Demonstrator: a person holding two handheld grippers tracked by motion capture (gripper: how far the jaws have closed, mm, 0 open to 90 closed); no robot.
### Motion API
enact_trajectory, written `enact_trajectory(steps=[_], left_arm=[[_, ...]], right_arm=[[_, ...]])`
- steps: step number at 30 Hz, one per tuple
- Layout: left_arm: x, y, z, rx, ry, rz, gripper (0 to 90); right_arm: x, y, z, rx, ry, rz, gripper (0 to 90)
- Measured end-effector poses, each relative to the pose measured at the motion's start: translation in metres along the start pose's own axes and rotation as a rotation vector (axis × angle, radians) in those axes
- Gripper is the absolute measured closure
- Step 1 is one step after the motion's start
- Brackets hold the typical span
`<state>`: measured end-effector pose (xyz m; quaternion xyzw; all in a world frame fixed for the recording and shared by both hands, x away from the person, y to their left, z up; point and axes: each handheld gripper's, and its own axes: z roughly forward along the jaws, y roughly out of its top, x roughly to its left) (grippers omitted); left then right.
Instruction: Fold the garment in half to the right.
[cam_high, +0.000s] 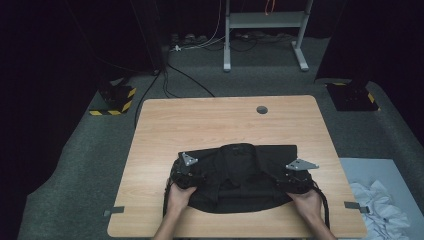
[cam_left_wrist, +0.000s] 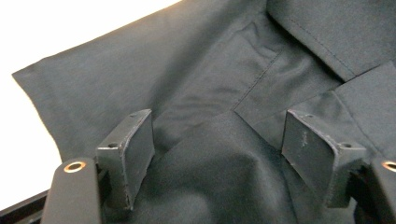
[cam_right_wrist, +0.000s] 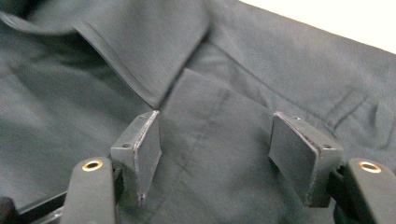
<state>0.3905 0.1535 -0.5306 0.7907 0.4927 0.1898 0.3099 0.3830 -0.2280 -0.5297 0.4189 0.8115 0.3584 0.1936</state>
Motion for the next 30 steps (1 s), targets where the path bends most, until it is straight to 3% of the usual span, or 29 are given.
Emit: enact_trajectory(steps=[6, 12, 17, 20, 23, 30], left_arm=[[-0.009, 0.006, 0.007, -0.008, -0.017, 0.008, 26.7], [-0.029, 0.013, 0.016, -0.031, -0.03, 0.012, 26.5], [-0.034, 0.021, 0.017, -0.007, -0.061, 0.017, 26.7], [-0.03, 0.021, 0.009, -0.033, -0.066, 0.004, 27.0], [-0.022, 0.022, 0.001, -0.048, -0.06, -0.016, 26.1], [-0.006, 0.027, 0.0, -0.049, -0.075, -0.053, 24.0]], right_arm=[[-0.012, -0.01, -0.001, 0.006, -0.004, 0.009, 31.7], [-0.032, -0.021, -0.01, -0.008, -0.015, 0.036, 31.1], [-0.038, -0.023, -0.016, 0.011, -0.039, 0.047, 30.9], [-0.035, -0.02, -0.02, 0.006, -0.046, 0.045, 30.4], [-0.028, -0.011, -0.028, -0.053, -0.017, 0.059, 29.5], [0.004, 0.022, -0.03, -0.142, 0.099, 0.011, 28.2]])
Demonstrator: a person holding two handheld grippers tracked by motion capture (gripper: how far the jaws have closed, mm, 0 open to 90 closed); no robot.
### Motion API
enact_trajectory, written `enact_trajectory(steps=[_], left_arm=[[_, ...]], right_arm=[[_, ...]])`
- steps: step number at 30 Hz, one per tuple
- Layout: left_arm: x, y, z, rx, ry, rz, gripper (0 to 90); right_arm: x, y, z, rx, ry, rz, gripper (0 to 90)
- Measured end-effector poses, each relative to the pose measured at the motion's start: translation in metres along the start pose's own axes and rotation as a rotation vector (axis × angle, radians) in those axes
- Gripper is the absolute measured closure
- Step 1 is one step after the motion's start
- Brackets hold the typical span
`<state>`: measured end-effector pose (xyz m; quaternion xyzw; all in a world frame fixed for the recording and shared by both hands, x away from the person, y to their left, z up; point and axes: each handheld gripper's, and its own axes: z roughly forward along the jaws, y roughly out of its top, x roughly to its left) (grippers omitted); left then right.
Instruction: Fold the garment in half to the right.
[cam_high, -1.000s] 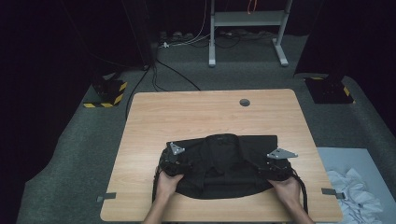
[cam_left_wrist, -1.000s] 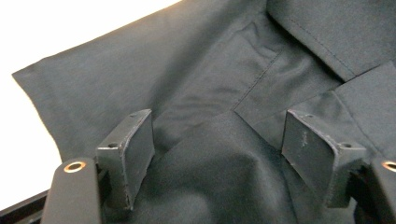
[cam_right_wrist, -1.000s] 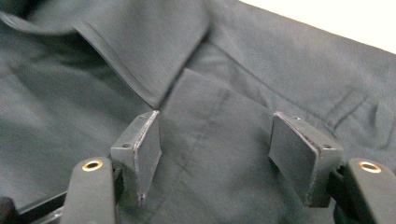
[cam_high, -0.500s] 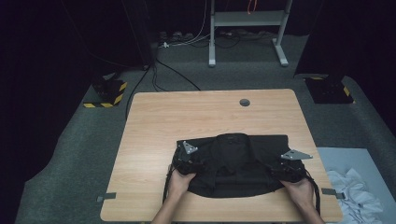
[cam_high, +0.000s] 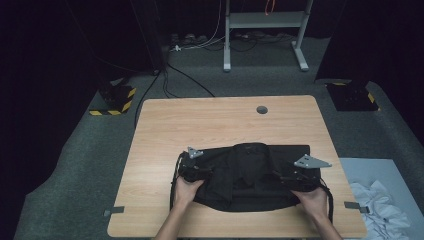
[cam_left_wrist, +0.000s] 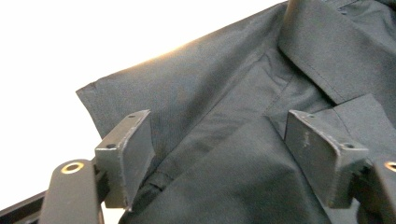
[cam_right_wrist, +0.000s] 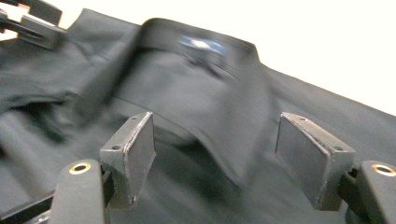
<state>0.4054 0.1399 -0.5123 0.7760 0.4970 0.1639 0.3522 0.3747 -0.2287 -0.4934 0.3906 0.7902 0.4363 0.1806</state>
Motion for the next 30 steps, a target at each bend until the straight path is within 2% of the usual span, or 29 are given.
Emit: enact_trajectory(steps=[4, 7, 11, 13, 16, 21, 27, 30], left_arm=[[0.004, -0.002, 0.008, 0.018, -0.028, -0.025, 22.2], [0.005, -0.002, 0.013, 0.018, -0.033, -0.029, 20.2], [0.004, -0.003, 0.021, 0.043, -0.023, -0.024, 18.8], [0.003, -0.003, 0.023, 0.039, -0.016, -0.017, 18.6], [0.0, -0.003, 0.025, 0.035, -0.005, 0.001, 18.5], [-0.009, -0.001, 0.029, 0.035, 0.0, 0.029, 17.6], [-0.022, 0.003, 0.036, 0.032, -0.02, 0.041, 15.1], [-0.026, 0.008, 0.039, 0.055, -0.028, 0.056, 13.6]], right_arm=[[0.018, 0.009, 0.013, -0.007, 0.044, -0.027, 28.0], [0.03, 0.012, 0.025, 0.006, 0.069, -0.049, 28.0], [0.043, 0.009, 0.041, 0.051, 0.078, -0.088, 27.9], [0.046, 0.006, 0.047, 0.078, 0.08, -0.096, 27.7], [0.047, 0.0, 0.056, 0.13, 0.068, -0.115, 27.5], [0.043, -0.008, 0.062, 0.189, 0.036, -0.142, 26.6], [0.027, -0.015, 0.055, 0.182, 0.028, -0.126, 26.1], [0.022, -0.015, 0.052, 0.188, 0.012, -0.124, 26.3]])
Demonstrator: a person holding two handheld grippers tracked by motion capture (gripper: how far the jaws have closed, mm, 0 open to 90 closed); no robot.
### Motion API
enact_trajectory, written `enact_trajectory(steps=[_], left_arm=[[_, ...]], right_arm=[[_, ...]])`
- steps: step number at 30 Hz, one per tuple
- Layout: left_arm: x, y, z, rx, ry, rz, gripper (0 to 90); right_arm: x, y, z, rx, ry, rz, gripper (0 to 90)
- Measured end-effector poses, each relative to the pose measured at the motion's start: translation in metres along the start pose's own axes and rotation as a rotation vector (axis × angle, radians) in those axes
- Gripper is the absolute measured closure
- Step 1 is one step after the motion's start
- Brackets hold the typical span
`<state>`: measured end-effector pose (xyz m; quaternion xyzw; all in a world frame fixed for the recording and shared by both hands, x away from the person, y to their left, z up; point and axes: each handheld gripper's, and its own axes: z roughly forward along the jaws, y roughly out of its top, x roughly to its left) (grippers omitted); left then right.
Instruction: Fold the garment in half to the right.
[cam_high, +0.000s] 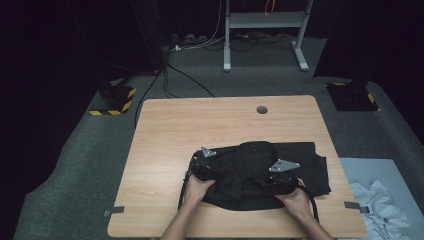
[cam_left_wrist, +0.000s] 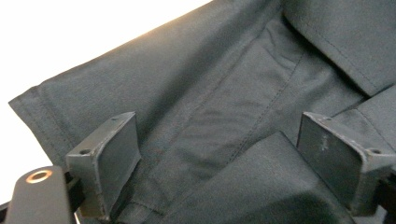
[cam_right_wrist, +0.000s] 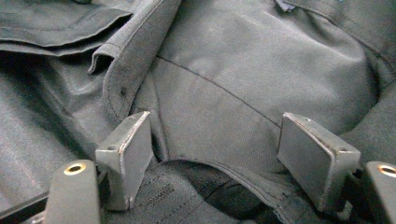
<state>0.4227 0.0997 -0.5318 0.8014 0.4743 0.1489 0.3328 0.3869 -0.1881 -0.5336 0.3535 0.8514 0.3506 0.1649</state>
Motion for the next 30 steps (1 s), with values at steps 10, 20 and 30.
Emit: enact_trajectory(steps=[10, 20, 30], left_arm=[[0.011, 0.006, -0.008, -0.065, 0.041, -0.036, 14.9], [0.018, 0.002, 0.002, -0.024, 0.046, -0.033, 15.3], [0.004, 0.007, 0.011, -0.039, 0.064, 0.002, 17.8]], right_arm=[[0.021, 0.024, -0.018, -0.139, 0.034, -0.013, 27.6], [0.055, 0.04, 0.019, -0.079, 0.081, -0.08, 28.4], [0.034, 0.022, 0.022, 0.006, 0.04, -0.079, 28.8]])
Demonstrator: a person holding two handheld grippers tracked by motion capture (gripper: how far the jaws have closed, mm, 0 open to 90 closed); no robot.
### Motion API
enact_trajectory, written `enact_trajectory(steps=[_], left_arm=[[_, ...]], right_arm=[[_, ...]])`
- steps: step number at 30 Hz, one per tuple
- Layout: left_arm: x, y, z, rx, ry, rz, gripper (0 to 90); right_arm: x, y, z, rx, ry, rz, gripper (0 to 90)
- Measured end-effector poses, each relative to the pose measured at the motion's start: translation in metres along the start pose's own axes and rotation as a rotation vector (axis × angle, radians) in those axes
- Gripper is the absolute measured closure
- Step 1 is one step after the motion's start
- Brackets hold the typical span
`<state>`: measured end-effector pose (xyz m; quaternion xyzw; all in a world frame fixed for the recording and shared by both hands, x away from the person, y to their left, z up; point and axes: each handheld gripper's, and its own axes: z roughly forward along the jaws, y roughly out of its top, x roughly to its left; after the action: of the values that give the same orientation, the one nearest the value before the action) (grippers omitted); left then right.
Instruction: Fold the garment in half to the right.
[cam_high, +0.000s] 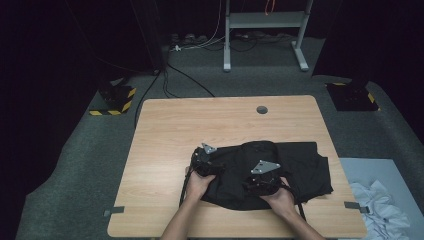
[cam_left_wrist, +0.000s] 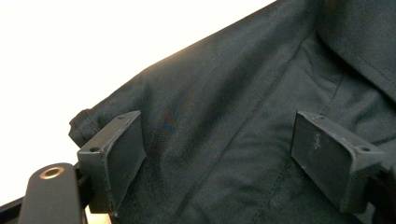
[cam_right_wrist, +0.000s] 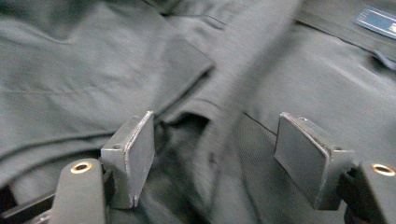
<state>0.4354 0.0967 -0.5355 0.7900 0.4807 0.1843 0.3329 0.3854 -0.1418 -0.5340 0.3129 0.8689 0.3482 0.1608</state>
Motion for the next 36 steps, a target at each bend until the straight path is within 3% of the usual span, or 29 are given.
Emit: enact_trajectory(steps=[4, 6, 8, 12, 16, 20, 23, 26, 29, 32, 36], left_arm=[[-0.004, 0.009, 0.003, 0.032, -0.028, 0.011, 16.8], [-0.003, 0.014, -0.003, 0.0, -0.024, 0.009, 17.0], [0.003, 0.019, -0.01, -0.015, -0.026, -0.008, 17.6], [0.018, 0.025, -0.021, -0.026, 0.004, -0.022, 17.5], [0.029, 0.026, -0.019, 0.002, 0.012, -0.043, 17.5], [0.027, 0.022, -0.005, 0.061, -0.004, -0.022, 18.3], [0.022, 0.02, 0.005, 0.088, -0.008, -0.005, 18.5], [0.018, 0.023, 0.011, 0.083, -0.003, 0.006, 18.6], [0.013, 0.028, 0.016, 0.082, -0.011, 0.015, 18.9], [0.008, 0.032, 0.02, 0.084, -0.033, 0.018, 19.0], [0.011, 0.035, 0.013, 0.05, -0.027, -0.001, 18.1]], right_arm=[[-0.01, -0.005, -0.008, 0.013, -0.025, 0.016, 28.4], [-0.012, -0.005, -0.011, 0.005, -0.027, 0.032, 27.9], [-0.011, -0.001, -0.019, -0.043, -0.026, 0.046, 28.1], [-0.004, 0.014, -0.029, -0.125, 0.001, 0.05, 28.1], [0.011, 0.031, -0.027, -0.154, 0.063, 0.029, 28.0], [0.026, 0.037, -0.007, -0.099, 0.091, -0.005, 27.6], [0.029, 0.034, 0.008, -0.048, 0.096, -0.014, 27.3], [0.028, 0.028, 0.017, -0.01, 0.086, -0.019, 27.0], [0.023, 0.023, 0.019, 0.017, 0.055, -0.026, 26.6], [0.013, 0.016, 0.015, 0.006, 0.048, 0.001, 26.4], [0.008, 0.014, 0.008, 0.008, 0.026, 0.022, 23.4]])
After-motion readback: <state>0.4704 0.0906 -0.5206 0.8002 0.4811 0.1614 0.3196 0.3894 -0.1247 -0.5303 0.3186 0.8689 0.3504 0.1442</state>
